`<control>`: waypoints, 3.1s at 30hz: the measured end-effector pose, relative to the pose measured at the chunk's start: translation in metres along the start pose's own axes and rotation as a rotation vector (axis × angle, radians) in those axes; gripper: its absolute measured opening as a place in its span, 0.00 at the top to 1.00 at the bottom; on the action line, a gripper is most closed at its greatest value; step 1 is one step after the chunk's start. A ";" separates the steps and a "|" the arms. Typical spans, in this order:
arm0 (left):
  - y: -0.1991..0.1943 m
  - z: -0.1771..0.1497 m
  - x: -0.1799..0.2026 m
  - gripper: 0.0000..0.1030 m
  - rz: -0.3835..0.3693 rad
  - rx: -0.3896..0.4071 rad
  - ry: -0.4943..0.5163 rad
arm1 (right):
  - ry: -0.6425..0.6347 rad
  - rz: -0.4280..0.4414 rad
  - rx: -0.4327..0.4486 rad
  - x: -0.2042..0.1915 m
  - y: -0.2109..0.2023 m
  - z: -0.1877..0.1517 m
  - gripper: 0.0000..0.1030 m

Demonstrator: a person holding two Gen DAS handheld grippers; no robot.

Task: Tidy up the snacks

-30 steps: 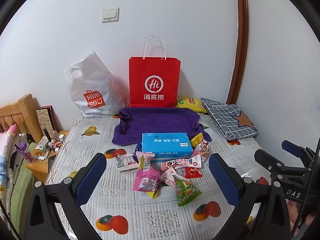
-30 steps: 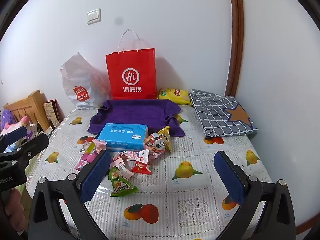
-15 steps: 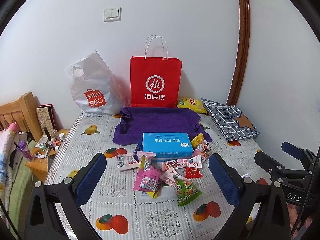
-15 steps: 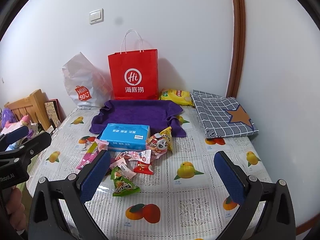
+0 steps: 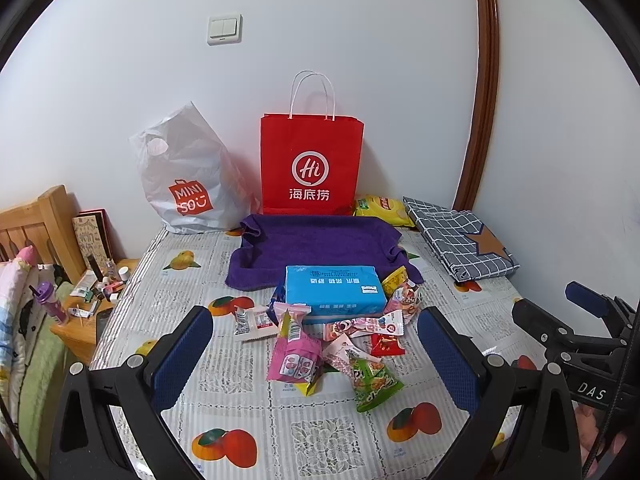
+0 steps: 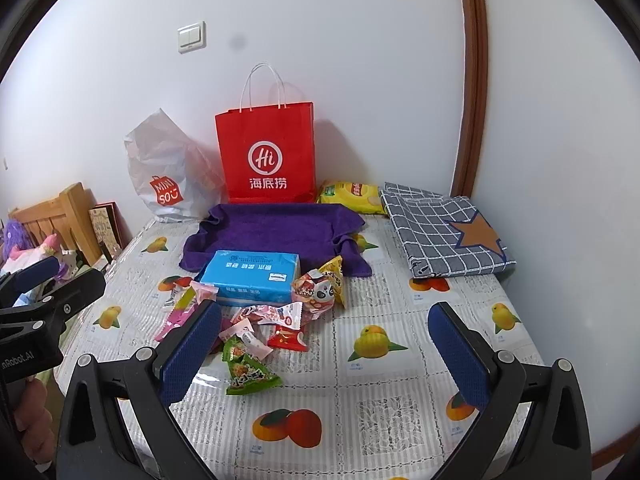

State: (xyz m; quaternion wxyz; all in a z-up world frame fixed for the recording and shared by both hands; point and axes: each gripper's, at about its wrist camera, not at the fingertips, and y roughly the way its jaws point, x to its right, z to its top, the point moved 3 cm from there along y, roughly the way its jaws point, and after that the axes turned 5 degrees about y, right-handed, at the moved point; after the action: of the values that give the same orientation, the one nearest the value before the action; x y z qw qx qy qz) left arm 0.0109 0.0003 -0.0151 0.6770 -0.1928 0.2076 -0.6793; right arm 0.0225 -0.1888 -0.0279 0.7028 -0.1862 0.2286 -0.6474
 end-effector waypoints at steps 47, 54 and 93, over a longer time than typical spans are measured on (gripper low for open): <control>0.001 -0.003 0.010 0.00 0.003 0.001 0.026 | -0.010 -0.007 0.017 -0.003 -0.005 -0.005 0.01; 0.015 -0.007 0.009 0.00 0.011 -0.029 0.029 | -0.010 -0.030 -0.008 -0.001 0.013 -0.010 0.01; 0.145 -0.059 -0.066 0.00 -0.008 -0.252 -0.063 | -0.177 0.258 -0.403 -0.080 0.185 -0.119 0.49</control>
State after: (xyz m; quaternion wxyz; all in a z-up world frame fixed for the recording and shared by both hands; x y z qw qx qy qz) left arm 0.1008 0.0680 -0.1421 0.6510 -0.2985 0.2689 -0.6440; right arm 0.1039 -0.0879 -0.2230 0.7457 -0.3477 0.3123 -0.4748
